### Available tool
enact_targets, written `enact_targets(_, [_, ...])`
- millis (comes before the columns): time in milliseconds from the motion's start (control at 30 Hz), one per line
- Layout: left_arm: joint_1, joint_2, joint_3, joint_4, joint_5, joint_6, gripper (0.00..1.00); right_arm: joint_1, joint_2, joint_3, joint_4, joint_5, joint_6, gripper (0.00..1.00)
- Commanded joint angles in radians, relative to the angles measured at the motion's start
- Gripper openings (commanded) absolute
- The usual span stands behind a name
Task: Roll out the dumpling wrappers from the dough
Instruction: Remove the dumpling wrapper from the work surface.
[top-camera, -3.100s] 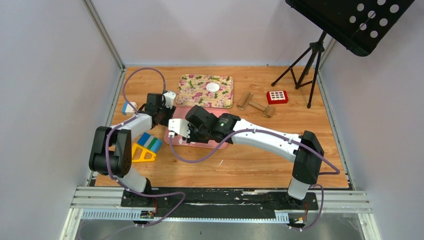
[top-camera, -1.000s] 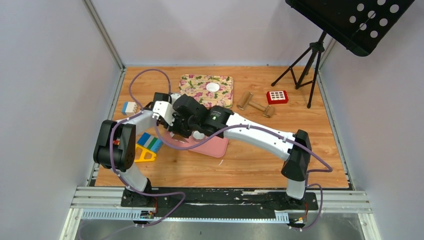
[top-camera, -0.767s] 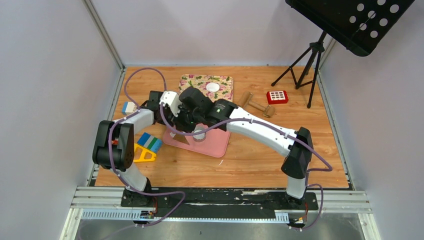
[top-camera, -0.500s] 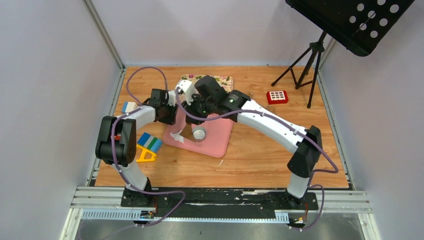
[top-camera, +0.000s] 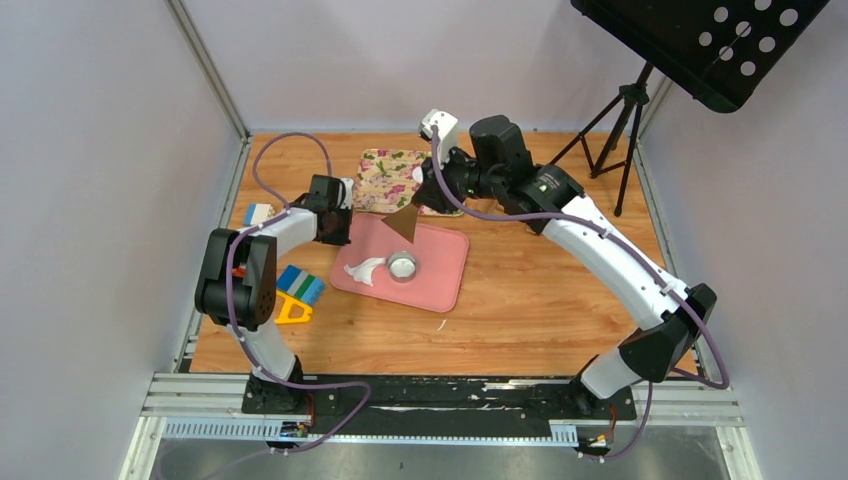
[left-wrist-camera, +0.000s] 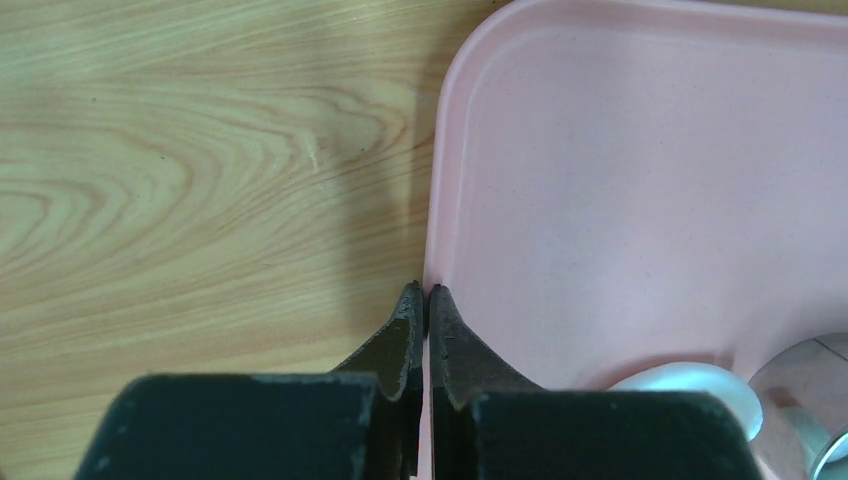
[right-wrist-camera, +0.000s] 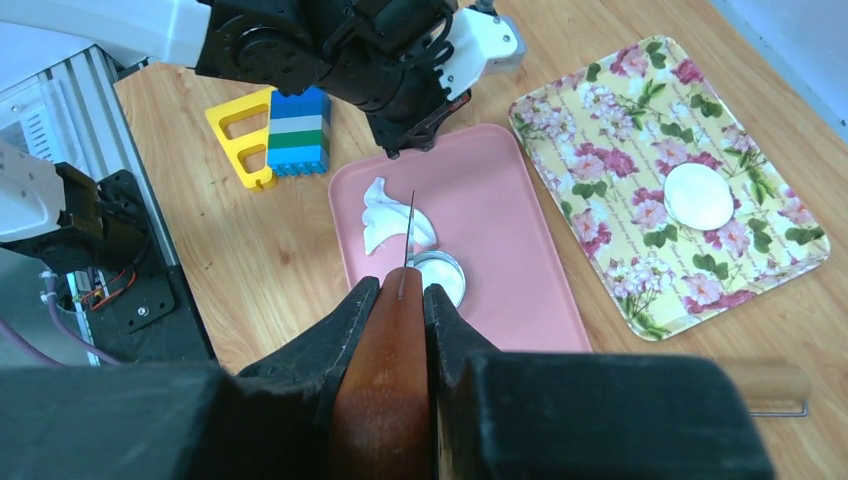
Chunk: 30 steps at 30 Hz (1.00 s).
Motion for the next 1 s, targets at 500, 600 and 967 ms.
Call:
enact_targets(500, [-0.023,-0.029,-0.125,0.007,-0.036,-0.359,0.0,-0.027,0.239,0.008,0.099,-0.109,0.28,0.0])
enact_targets(600, [-0.023,-0.044,-0.137,0.017,-0.03,-0.365,0.0,-0.027,0.261,0.019,0.073,-0.072,0.318,0.0])
enact_targets(967, [-0.023,-0.03,-0.127,0.014,-0.034,-0.357,0.0,0.01,0.335,0.108,0.019,0.081,0.39,0.0])
